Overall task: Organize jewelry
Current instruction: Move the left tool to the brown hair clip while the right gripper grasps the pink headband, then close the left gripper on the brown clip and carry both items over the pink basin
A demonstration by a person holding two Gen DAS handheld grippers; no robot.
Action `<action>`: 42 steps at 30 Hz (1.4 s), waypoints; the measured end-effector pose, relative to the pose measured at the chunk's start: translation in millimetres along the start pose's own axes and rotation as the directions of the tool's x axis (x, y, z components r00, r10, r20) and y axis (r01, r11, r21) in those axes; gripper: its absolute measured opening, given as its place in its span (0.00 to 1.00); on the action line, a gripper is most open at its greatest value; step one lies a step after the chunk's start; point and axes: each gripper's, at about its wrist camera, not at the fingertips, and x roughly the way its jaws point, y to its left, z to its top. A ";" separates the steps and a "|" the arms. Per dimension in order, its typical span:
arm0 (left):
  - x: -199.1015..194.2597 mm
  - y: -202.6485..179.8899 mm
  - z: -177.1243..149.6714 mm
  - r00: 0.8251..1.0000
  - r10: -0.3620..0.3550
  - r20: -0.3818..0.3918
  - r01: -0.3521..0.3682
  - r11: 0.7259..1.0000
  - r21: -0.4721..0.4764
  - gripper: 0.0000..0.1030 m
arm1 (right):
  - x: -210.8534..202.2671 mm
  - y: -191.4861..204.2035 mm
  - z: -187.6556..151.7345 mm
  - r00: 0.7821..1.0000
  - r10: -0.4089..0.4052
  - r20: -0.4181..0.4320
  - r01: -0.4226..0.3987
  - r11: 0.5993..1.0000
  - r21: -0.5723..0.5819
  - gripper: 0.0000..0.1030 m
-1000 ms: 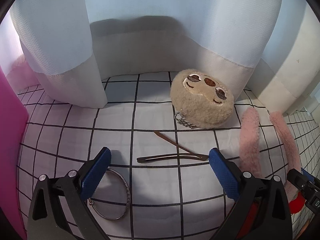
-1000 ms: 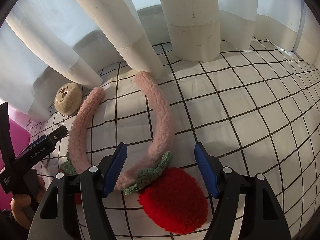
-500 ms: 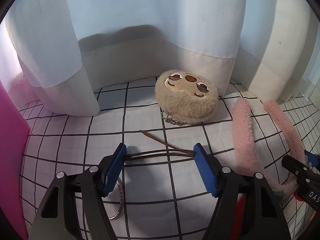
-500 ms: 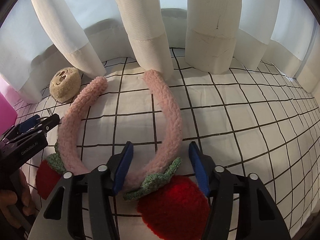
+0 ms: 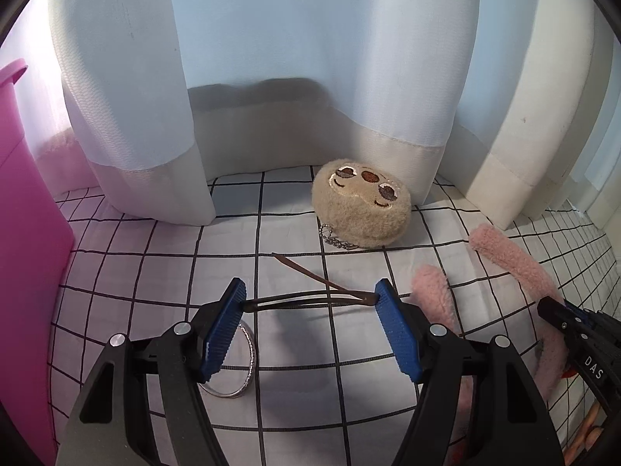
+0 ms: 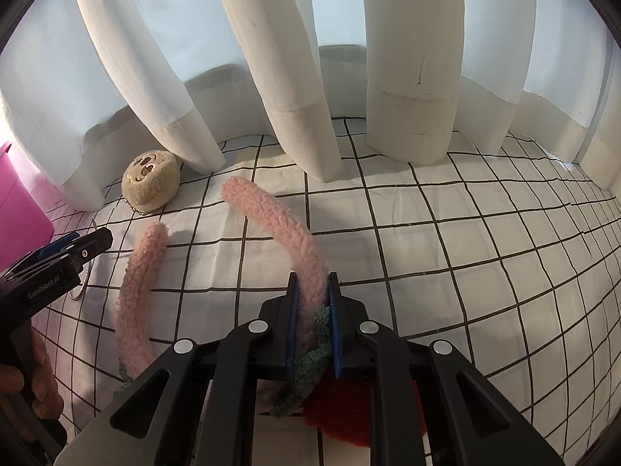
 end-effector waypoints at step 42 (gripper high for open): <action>-231.8 11.3 -14.7 0.923 0.285 0.257 -0.193 0.924 -0.331 0.65 | -161.1 48.3 74.4 0.888 0.409 0.212 -0.306 0.868 -0.391 0.13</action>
